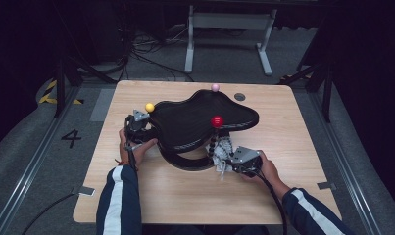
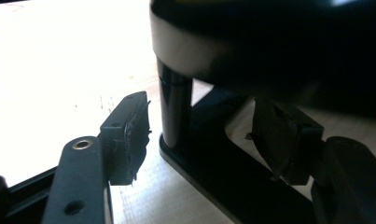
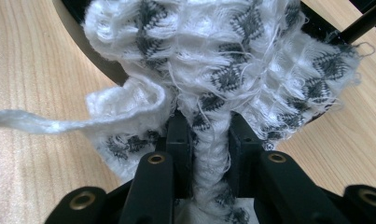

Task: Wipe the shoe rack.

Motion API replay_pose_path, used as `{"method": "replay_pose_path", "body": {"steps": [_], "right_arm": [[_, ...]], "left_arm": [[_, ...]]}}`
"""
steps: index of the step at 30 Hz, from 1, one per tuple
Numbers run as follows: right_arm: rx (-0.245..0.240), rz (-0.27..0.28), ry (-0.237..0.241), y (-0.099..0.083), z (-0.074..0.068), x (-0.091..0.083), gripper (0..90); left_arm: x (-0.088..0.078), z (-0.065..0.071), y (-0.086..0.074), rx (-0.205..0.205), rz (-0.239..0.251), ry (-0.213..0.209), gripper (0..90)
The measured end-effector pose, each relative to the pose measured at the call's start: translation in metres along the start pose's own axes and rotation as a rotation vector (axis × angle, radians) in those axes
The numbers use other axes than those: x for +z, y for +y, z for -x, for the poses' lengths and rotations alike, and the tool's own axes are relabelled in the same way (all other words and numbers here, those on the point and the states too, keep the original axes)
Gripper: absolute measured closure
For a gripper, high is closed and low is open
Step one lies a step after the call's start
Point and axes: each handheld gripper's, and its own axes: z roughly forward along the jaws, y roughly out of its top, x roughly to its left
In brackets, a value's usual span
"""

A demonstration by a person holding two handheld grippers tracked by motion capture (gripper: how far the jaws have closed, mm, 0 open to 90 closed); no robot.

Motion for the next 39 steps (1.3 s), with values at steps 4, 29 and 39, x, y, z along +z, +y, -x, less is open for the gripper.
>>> {"method": "replay_pose_path", "body": {"steps": [4, 29, 39], "right_arm": [[0.003, 0.003, -0.001, 0.0, 0.0, 0.0, 74.6], [-0.009, -0.006, 0.006, -0.001, 0.0, -0.001, 75.5], [0.003, -0.009, 0.015, -0.001, 0.002, -0.002, 76.1]], "left_arm": [[0.004, -0.003, 0.002, 0.003, -0.004, 0.006, 43.1], [0.01, -0.009, 0.008, 0.044, -0.029, 0.011, 68.8], [0.005, -0.01, 0.004, 0.032, -0.032, 0.019, 74.6]]}}
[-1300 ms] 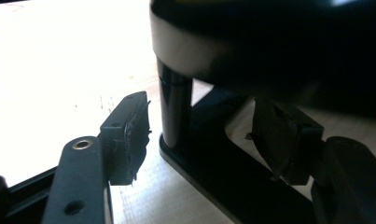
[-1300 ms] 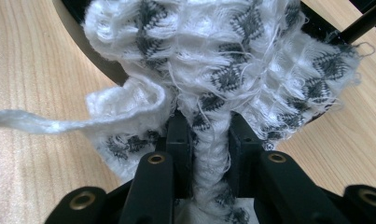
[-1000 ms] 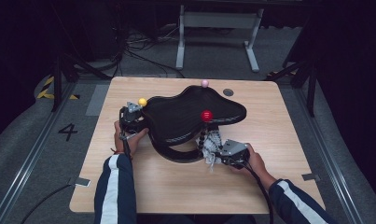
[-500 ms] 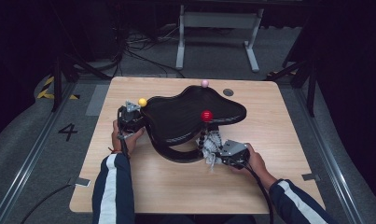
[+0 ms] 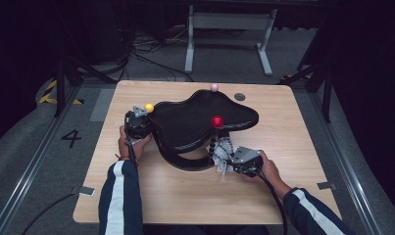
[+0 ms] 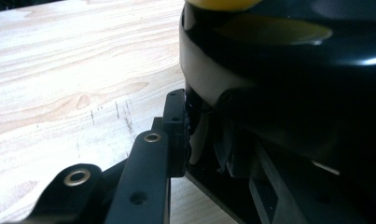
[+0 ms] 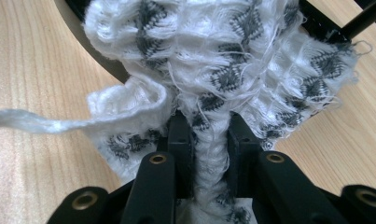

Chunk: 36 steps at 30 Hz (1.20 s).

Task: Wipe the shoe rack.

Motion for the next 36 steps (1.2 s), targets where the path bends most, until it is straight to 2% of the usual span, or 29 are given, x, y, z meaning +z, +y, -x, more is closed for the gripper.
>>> {"method": "replay_pose_path", "body": {"steps": [2, 6, 11, 16, 18, 23, 25, 30, 34, 36], "right_arm": [[0.042, 0.023, 0.054, 0.001, 0.0, -0.003, 76.8], [-0.002, 0.045, 0.063, 0.01, -0.009, -0.007, 77.6], [0.016, 0.12, 0.084, 0.017, -0.015, -0.016, 78.3], [0.025, 0.176, 0.083, 0.025, -0.015, -0.028, 78.2], [0.028, 0.202, 0.073, 0.029, -0.015, -0.035, 78.2], [0.066, 0.31, 0.039, 0.042, -0.01, -0.059, 78.2], [0.063, 0.339, 0.025, 0.048, -0.01, -0.066, 78.2], [0.038, 0.342, 0.004, 0.054, -0.016, -0.07, 78.2], [-0.009, 0.314, 0.003, 0.056, -0.023, -0.067, 77.4], [-0.025, 0.282, 0.01, 0.055, -0.025, -0.062, 77.3]], "left_arm": [[-0.001, 0.0, -0.001, -0.002, 0.006, -0.001, 74.6], [-0.005, -0.001, -0.006, -0.011, 0.012, -0.02, 74.6], [-0.01, 0.0, -0.011, 0.0, 0.019, -0.02, 74.6], [-0.012, 0.002, -0.013, 0.002, 0.02, -0.011, 74.7], [-0.012, 0.003, -0.013, -0.009, 0.026, -0.01, 74.7], [-0.013, 0.004, -0.014, -0.013, 0.025, -0.009, 74.6], [-0.014, 0.004, -0.014, -0.011, 0.025, -0.005, 74.6], [-0.015, 0.005, -0.015, 0.0, 0.019, -0.001, 74.7], [-0.015, 0.005, -0.016, -0.006, 0.026, -0.001, 74.7], [-0.015, 0.006, -0.017, -0.011, 0.029, 0.001, 74.6]]}}
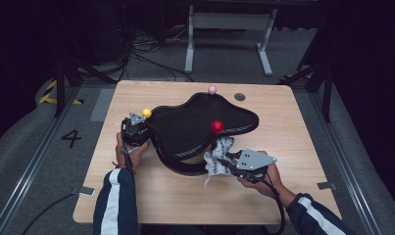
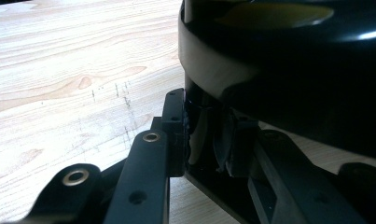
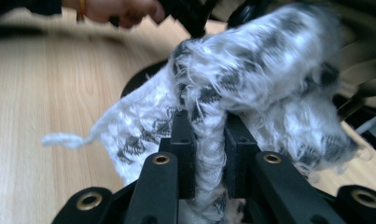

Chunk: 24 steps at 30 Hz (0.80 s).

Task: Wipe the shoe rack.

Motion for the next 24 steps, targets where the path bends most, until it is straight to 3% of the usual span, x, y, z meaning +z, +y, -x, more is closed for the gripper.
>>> {"method": "replay_pose_path", "body": {"steps": [5, 10, 12, 21, 24], "right_arm": [[-0.042, -0.063, 0.012, -0.009, -0.012, 0.013, 77.2], [-0.043, -0.129, 0.049, -0.021, -0.022, 0.027, 76.9], [-0.064, -0.159, 0.068, -0.025, -0.028, 0.034, 76.9], [-0.059, -0.171, 0.064, -0.034, -0.029, 0.041, 77.7], [-0.031, -0.165, 0.062, -0.038, -0.023, 0.042, 78.0]], "left_arm": [[0.0, 0.001, -0.001, -0.009, 0.006, 0.001, 74.6], [0.0, 0.001, -0.001, -0.012, 0.002, 0.005, 74.7], [0.0, 0.001, -0.002, -0.005, 0.01, 0.01, 74.6], [-0.004, 0.0, -0.005, -0.007, 0.013, -0.002, 74.5], [-0.007, 0.0, -0.008, -0.007, 0.012, -0.003, 74.3]]}}
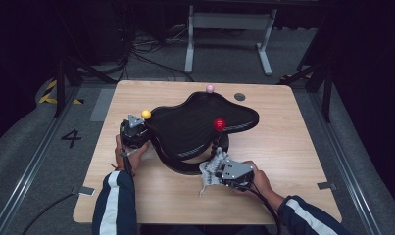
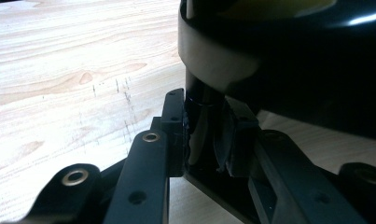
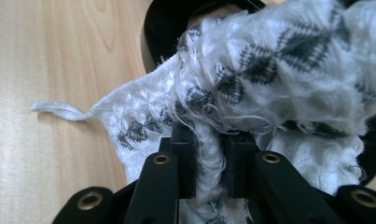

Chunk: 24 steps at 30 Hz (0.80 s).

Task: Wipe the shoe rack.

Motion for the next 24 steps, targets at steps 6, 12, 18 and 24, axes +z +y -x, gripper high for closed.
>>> {"method": "replay_pose_path", "body": {"steps": [6, 12, 18, 24], "right_arm": [[0.03, 0.043, -0.041, -0.002, 0.012, -0.009, 78.4], [0.057, 0.117, -0.089, 0.005, 0.024, -0.026, 78.3], [0.068, 0.172, -0.139, 0.014, 0.036, -0.04, 78.3], [0.075, 0.234, -0.191, 0.022, 0.044, -0.056, 78.3]], "left_arm": [[-0.007, 0.001, -0.008, 0.007, 0.002, -0.033, 73.9], [-0.01, 0.001, -0.013, -0.004, 0.007, -0.071, 73.4], [-0.013, 0.003, -0.013, 0.025, -0.009, -0.102, 73.4], [-0.013, 0.005, -0.013, 0.034, -0.014, -0.121, 73.4]]}}
